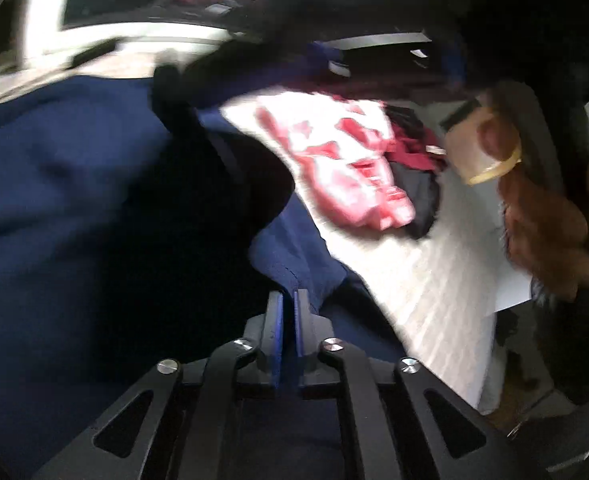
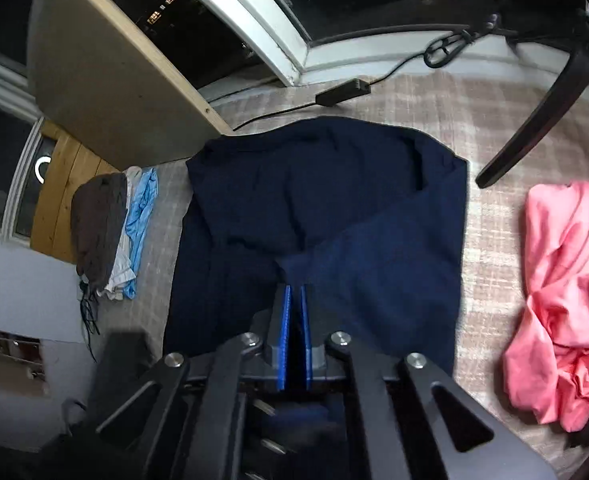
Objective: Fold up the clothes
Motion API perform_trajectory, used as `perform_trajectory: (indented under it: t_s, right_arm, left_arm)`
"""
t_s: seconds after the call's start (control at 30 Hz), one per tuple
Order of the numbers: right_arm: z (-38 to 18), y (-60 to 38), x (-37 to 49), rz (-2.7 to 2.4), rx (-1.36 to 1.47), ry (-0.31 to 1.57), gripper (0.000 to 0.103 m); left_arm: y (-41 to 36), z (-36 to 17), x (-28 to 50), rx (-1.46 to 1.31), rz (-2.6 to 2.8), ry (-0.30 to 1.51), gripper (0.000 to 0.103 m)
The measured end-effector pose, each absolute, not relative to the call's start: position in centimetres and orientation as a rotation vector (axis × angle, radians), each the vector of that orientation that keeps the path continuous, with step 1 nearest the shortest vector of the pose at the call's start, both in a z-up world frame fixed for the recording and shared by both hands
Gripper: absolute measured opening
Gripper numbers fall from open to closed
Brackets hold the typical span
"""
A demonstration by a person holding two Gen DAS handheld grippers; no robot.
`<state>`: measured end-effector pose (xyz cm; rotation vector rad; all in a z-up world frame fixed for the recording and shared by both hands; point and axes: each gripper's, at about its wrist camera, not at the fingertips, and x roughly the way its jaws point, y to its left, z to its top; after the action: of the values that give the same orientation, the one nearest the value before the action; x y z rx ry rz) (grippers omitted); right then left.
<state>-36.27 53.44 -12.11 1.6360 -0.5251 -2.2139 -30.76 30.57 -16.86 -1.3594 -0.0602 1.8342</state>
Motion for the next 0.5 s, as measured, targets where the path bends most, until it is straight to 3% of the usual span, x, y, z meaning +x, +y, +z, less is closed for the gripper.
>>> perform_trajectory:
  t_s: [0.03, 0.1, 0.23, 0.4, 0.5]
  right_arm:
    - [-11.5, 53.9, -35.8, -2.247, 1.625, -0.516, 0.018]
    - [-10.4, 56.2, -33.9, -2.357, 1.617, -0.500, 0.057]
    - [-10.2, 59.8, -29.2, -2.555, 1.654, -0.416, 0.058]
    - [-16.5, 58.3, -26.0, -2.506, 1.847, -0.303, 0.058]
    - [-18.8, 57.0, -25.8, -2.497, 1.897, -0.196, 0.058]
  left_arm:
    - [29.6, -16.5, -30.9, -1.366, 1.852, -0.029, 0.013]
    - [28.1, -15.8, -31.4, -1.374, 1.881, 0.041, 0.014]
    - [28.6, -14.6, -35.1, -1.309, 1.930, 0.159, 0.031]
    - [33.7, -15.4, -40.3, -1.276, 1.941, 0.384, 0.032]
    - [36.9, -16.1, -42.8, -1.284, 1.889, 0.392, 0.032]
